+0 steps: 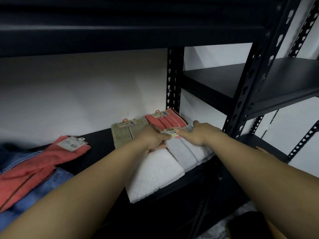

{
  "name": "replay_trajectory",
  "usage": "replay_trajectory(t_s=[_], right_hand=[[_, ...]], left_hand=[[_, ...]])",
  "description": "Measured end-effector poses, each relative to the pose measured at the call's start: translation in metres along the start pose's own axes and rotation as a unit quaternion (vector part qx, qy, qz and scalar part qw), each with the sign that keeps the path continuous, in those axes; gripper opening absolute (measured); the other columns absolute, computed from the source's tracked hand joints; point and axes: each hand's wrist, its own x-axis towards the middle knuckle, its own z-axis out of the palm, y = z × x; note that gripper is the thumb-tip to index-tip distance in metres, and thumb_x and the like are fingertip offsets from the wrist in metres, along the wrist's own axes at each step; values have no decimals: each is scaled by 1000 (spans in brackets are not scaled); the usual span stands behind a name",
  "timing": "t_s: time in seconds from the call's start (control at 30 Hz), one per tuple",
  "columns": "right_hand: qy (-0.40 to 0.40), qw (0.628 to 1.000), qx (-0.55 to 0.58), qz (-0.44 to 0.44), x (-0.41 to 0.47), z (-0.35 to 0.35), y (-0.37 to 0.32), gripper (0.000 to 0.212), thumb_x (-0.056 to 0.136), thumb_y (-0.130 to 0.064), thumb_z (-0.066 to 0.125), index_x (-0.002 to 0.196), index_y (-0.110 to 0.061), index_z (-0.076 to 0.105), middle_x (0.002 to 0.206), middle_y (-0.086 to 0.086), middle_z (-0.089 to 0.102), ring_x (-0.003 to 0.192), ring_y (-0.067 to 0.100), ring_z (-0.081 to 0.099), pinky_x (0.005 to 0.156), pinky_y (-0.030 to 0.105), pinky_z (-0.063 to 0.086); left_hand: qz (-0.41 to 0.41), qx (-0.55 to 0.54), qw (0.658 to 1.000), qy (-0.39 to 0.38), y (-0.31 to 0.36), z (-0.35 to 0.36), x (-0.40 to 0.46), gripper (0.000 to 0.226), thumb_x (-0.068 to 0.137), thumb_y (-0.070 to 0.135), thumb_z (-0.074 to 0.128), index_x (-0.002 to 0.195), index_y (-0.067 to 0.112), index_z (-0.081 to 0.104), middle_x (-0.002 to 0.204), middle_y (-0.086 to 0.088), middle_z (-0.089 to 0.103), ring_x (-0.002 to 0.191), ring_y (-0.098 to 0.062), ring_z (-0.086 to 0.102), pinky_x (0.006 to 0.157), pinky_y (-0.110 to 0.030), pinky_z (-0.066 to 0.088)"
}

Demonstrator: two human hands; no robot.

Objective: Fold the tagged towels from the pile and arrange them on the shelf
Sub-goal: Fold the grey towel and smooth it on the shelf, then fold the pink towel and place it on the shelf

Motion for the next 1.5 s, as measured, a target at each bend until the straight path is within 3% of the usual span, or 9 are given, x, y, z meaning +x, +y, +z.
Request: replay_trajectory(t_s=[0.07,0.23,0.37,0.47,0.6,1.03,1.2,1.4,1.5], right_hand=[[22,999,-28,7,1,8,1,112,77,-99,24,155,-19,29,142,13,54,125,32,57,98,47,51],[156,987,-43,-19,-8,27,1,102,84,-93,22,153,-19,31,142,16,48,131,36,44,101,52,43],[122,992,8,-43,-18,43,-3,114,74,-101,27,160,-27,20,148,12,41,137,36,38,108,54,36],[82,996,0,-27,-20,58,0,123,68,-105,26,164,-31,6,157,10,34,141,35,38,111,53,33],[85,996,-7,-10,-18,62,-1,125,68,-105,25,165,-30,3,157,10,35,140,35,38,110,53,33],[44,999,15,5,-13,44,-19,128,61,-107,35,163,-32,13,157,12,36,140,37,40,113,53,36],[61,998,-12,22,-19,36,-41,139,50,-114,19,162,-33,16,163,12,29,148,39,28,116,62,24],[119,989,-32,-85,-43,58,-123,123,66,-107,18,162,-30,20,169,14,19,155,41,16,120,69,14],[119,983,-20,-140,-55,74,-167,109,75,-99,27,159,-29,30,165,14,30,149,39,26,118,62,24]], left_hand=[[38,101,994,31,-1,-2,-4,27,81,19,87,93,17,63,81,-4,75,70,-17,75,66,-32,63],[155,224,959,79,-10,-12,-15,45,74,28,88,108,19,60,94,3,64,87,-22,68,75,-32,56],[182,392,900,56,-37,-21,-46,74,67,79,61,121,28,62,117,3,59,106,-19,60,93,-37,52],[173,475,863,11,-62,-20,-65,111,65,97,34,147,24,48,150,-3,46,140,-24,39,121,-44,29],[198,488,850,-12,-72,-21,-69,127,65,103,16,162,22,28,169,-4,21,156,-20,15,129,-44,2],[216,402,888,-49,-68,-38,-59,106,79,85,53,160,19,31,168,-2,26,155,-16,19,129,-37,4],[235,384,892,-37,-74,-69,-74,87,89,68,62,159,23,35,168,3,26,155,-15,16,128,-35,9],[227,400,888,23,-98,-133,-97,71,87,62,65,148,27,51,157,1,43,146,-20,35,126,-52,15],[229,436,868,64,-109,-169,-113,61,87,57,67,139,26,60,151,-6,49,141,-24,42,122,-44,29]])
